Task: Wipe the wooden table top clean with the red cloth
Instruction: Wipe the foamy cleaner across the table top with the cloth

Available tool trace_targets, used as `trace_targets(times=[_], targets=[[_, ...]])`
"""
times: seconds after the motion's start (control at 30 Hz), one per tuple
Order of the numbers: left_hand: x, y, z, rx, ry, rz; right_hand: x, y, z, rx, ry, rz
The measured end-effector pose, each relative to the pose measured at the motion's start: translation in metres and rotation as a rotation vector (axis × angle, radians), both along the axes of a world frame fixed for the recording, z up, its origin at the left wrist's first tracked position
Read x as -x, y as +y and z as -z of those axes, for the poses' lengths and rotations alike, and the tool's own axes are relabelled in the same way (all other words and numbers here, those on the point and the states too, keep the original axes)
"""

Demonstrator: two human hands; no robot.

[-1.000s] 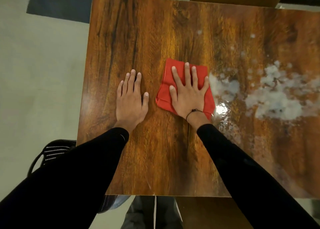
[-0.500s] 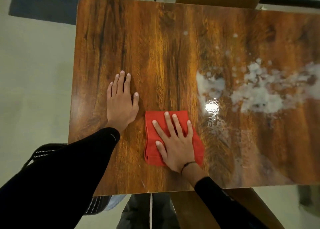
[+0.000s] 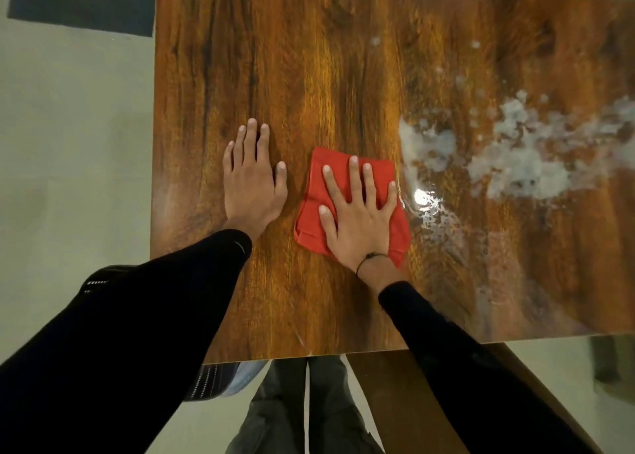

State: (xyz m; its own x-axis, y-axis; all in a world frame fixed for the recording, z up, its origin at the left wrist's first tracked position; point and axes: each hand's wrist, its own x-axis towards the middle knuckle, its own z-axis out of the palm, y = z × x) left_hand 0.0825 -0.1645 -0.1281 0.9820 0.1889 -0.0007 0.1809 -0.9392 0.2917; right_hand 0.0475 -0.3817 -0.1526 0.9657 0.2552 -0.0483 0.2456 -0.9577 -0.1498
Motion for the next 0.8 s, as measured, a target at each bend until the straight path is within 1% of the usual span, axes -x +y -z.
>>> trace_targets(times=[0.17, 0.23, 0.3, 0.37, 0.47, 0.53, 0.67, 0.8], targets=[[0.001, -0.001, -0.005, 0.02, 0.022, 0.006, 0.098, 0.001, 0.001, -0.016, 0.067, -0.105], [0.001, 0.0, -0.007, 0.025, 0.026, 0.007, 0.132, 0.003, 0.003, -0.006, 0.098, -0.214], [0.001, 0.001, -0.008, 0.021, 0.038, 0.008, 0.148, 0.004, 0.004, 0.004, 0.124, -0.341], [0.002, 0.0, -0.012, 0.017, 0.05, 0.012, 0.15, 0.0, 0.002, -0.002, 0.138, -0.481], [0.002, -0.001, -0.016, 0.014, 0.066, 0.018, 0.147, -0.012, 0.0, 0.017, 0.137, -0.745], [0.003, -0.001, -0.015, 0.013, 0.063, 0.019, 0.143, -0.022, 0.0, 0.025, 0.12, -0.861], [0.004, 0.0, -0.011, 0.019, 0.045, 0.023, 0.127, -0.037, -0.001, 0.008, 0.137, -0.948], [0.018, 0.001, -0.018, 0.049, 0.024, 0.068, 0.11, -0.05, -0.002, 0.006, 0.132, -0.944]])
